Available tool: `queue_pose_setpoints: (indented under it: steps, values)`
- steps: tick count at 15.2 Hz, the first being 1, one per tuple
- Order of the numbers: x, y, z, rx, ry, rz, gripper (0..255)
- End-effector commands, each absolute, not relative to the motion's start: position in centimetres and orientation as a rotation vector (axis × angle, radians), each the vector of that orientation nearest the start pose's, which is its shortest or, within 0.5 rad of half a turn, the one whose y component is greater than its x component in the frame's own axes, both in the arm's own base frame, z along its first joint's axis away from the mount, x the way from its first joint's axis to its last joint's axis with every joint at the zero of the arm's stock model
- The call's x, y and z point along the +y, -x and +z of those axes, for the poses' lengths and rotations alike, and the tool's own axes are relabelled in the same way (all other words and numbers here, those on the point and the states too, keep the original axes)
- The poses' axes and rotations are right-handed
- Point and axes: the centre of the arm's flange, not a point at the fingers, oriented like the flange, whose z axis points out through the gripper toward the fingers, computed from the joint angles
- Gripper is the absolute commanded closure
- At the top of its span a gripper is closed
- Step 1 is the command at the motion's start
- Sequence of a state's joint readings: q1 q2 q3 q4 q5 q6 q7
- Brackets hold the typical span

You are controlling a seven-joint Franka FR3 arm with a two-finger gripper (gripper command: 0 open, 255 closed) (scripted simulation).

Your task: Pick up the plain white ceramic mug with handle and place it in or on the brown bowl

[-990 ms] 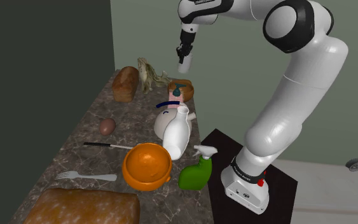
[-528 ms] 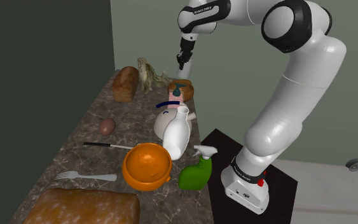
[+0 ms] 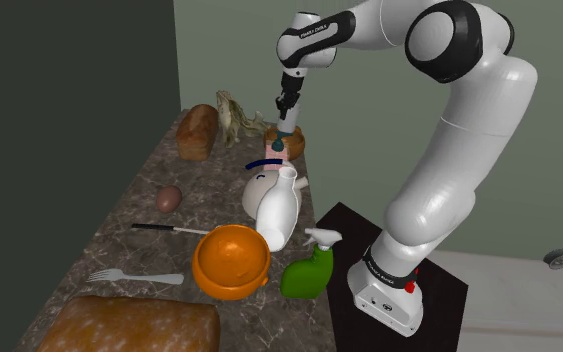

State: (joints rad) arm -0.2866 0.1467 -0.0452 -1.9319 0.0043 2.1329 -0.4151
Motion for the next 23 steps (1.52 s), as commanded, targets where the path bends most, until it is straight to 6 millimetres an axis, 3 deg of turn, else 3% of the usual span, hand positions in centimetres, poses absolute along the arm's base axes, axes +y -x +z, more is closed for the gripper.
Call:
queue_pose_setpoints:
  steps: [1,10,11,16,20,23]
  values:
    - [-19.4,-56.6,40.7,-0.129,3.161,-0.08,255]
    - [-19.4,-56.6,40.3,-0.129,3.161,-0.08,255]
    - [-19.4,-56.6,40.3,-0.129,3.161,-0.08,0]
    - [-19.4,-56.6,40.3,-0.129,3.161,-0.08,0]
    - [-19.3,-56.3,45.2,-0.129,3.161,-0.08,0]
    - [-19.3,-56.3,45.2,-0.129,3.161,-0.08,0]
